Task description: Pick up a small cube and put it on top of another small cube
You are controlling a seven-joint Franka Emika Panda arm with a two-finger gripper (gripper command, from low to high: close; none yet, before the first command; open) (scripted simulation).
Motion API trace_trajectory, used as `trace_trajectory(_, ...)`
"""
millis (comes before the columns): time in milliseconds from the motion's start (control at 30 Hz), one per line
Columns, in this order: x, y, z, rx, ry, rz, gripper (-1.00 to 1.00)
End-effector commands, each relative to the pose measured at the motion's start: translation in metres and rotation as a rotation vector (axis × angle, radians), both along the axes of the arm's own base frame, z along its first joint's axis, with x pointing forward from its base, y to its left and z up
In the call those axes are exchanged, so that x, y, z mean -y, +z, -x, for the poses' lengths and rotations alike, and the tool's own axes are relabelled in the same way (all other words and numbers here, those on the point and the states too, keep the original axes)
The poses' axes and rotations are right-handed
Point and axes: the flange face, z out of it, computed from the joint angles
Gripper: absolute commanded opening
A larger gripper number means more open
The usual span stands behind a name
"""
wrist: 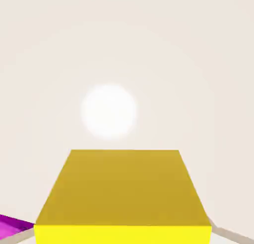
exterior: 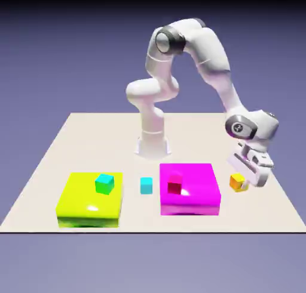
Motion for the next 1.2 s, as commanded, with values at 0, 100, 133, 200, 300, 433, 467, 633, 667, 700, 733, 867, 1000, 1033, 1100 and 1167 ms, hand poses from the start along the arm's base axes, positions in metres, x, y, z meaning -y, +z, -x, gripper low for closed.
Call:
trace_trajectory(0,0.016,0.009,-0.006,0.004,-0.058,0.001,-1.0)
trace_trajectory(100,0.076,0.028,-0.017,0.013,-0.182,0.006,-1.0)
trace_trajectory(133,0.096,0.034,-0.019,0.015,-0.224,0.004,-1.0)
trace_trajectory(200,0.135,0.045,-0.019,0.015,-0.309,-0.004,-1.0)
trace_trajectory(300,0.19,0.059,-0.012,0.011,-0.438,-0.029,-1.0)
trace_trajectory(433,0.255,0.051,0.013,0.012,-0.442,-0.023,-1.0)
trace_trajectory(467,0.269,0.048,0.021,0.011,-0.434,-0.02,-1.0)
trace_trajectory(633,0.317,0.028,0.064,-0.003,-0.349,-0.006,-1.0)
trace_trajectory(667,0.317,0.028,0.064,-0.003,-0.347,-0.006,-1.0)
trace_trajectory(700,0.317,0.028,0.064,-0.003,-0.347,-0.006,-1.0)
trace_trajectory(733,0.32,0.019,0.063,0.0,-0.348,-0.001,-1.0)
trace_trajectory(867,0.328,-0.016,0.063,0.003,-0.348,0.003,-1.0)
trace_trajectory(1000,0.333,-0.04,0.067,-0.003,-0.347,-0.006,1.0)
trace_trajectory(1033,0.333,-0.04,0.067,-0.003,-0.347,-0.006,1.0)
trace_trajectory(1100,0.329,-0.022,0.064,0.002,-0.348,0.001,1.0)
trace_trajectory(1167,0.325,-0.004,0.062,0.004,-0.349,0.003,1.0)
